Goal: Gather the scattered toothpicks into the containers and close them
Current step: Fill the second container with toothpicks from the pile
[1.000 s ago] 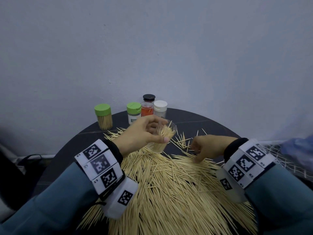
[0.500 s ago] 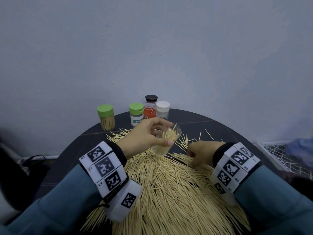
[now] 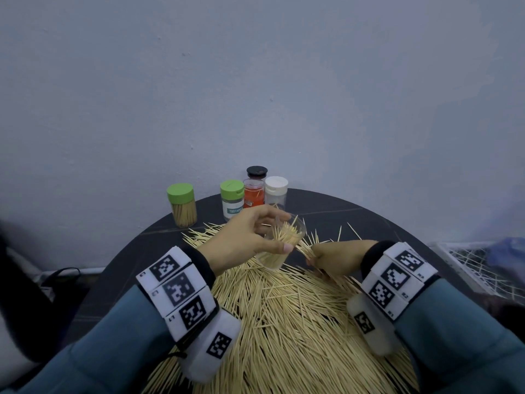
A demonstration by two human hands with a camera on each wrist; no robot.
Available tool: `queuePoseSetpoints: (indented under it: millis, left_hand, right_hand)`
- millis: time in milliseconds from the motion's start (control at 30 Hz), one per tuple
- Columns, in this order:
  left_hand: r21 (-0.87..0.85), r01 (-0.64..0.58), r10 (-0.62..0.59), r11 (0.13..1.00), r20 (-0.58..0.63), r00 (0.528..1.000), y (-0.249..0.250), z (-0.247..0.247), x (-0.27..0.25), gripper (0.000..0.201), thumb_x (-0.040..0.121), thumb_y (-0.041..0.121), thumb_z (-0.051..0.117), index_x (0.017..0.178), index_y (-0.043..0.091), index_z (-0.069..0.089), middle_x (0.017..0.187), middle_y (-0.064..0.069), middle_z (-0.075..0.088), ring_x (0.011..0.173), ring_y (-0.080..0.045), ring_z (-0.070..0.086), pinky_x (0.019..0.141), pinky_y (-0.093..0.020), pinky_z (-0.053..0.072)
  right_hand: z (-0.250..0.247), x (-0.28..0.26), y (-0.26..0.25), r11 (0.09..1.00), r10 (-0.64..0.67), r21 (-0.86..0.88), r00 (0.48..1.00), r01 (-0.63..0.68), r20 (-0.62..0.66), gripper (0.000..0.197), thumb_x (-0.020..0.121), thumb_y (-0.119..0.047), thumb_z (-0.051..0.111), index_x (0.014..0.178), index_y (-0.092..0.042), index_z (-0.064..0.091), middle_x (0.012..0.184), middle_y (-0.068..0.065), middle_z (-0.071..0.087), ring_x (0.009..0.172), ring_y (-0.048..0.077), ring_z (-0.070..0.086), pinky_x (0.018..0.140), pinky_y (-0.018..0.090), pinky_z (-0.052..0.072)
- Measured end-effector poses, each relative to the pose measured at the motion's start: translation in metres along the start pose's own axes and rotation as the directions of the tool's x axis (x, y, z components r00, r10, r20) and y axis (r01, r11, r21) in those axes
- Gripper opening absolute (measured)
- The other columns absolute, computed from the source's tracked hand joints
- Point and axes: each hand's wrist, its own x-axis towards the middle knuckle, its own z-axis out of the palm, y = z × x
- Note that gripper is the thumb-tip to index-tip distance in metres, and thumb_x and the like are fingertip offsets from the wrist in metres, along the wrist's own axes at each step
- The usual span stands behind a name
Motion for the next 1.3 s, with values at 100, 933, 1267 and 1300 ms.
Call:
queuePoseSetpoints:
  millis: [100, 933, 1267, 1300]
  left_hand:
    - [-0.007, -0.011, 0.011, 1.0, -0.008, 1.0, -0.001, -0.002, 0.0, 0.052, 0.074, 0.012, 0.077, 0.122, 0.019, 0.059, 0.114, 0.013, 0.061, 0.102, 0.001, 0.059, 0.082, -0.008, 0.047]
    - [0.178, -0.012, 0.02, 0.984, -0.042, 0.999, -0.002, 0.003, -0.001, 0.051, 0.07, 0.016, 0.081, 0.115, 0.027, 0.059, 0.108, 0.014, 0.06, 0.091, 0.003, 0.056, 0.07, -0.002, 0.044]
    - [0.02, -0.029, 0.029, 0.999, -0.027, 0.999, 0.001, 0.004, -0.002, 0.049, 0.07, 0.007, 0.081, 0.113, 0.018, 0.06, 0.098, 0.013, 0.063, 0.078, 0.014, 0.058, 0.071, -0.004, 0.045]
    - [-0.008, -0.038, 0.038, 0.999, -0.017, 0.999, 0.002, 0.004, -0.002, 0.048, 0.07, 0.006, 0.08, 0.113, 0.017, 0.06, 0.098, 0.011, 0.064, 0.078, 0.014, 0.059, 0.072, -0.004, 0.045]
  right_hand:
    - [0.001, 0.001, -0.003, 0.974, -0.049, 0.22, 0.999, 0.05, -0.01, 0.031, 0.1, -0.008, 0.027, 0.074, -0.012, 0.043, 0.07, 0.001, 0.048, 0.059, 0.008, 0.042, 0.056, 0.015, 0.038]
    - [-0.027, -0.018, -0.045, -0.016, -0.032, 0.657, 0.656, 0.754, -0.754, 0.025, 0.103, -0.008, 0.022, 0.087, -0.016, 0.04, 0.065, -0.005, 0.037, 0.055, 0.006, 0.032, 0.05, 0.014, 0.031]
    - [-0.018, -0.015, -0.047, -0.076, -0.045, 0.687, 0.686, 0.723, -0.727, 0.024, 0.102, -0.008, 0.023, 0.089, -0.016, 0.041, 0.062, -0.005, 0.041, 0.052, 0.005, 0.038, 0.05, 0.015, 0.038]
    - [-0.015, -0.014, -0.047, -0.045, -0.038, 0.689, 0.688, 0.723, -0.724, 0.023, 0.103, -0.009, 0.024, 0.09, -0.017, 0.042, 0.064, -0.003, 0.041, 0.052, 0.005, 0.04, 0.05, 0.015, 0.04]
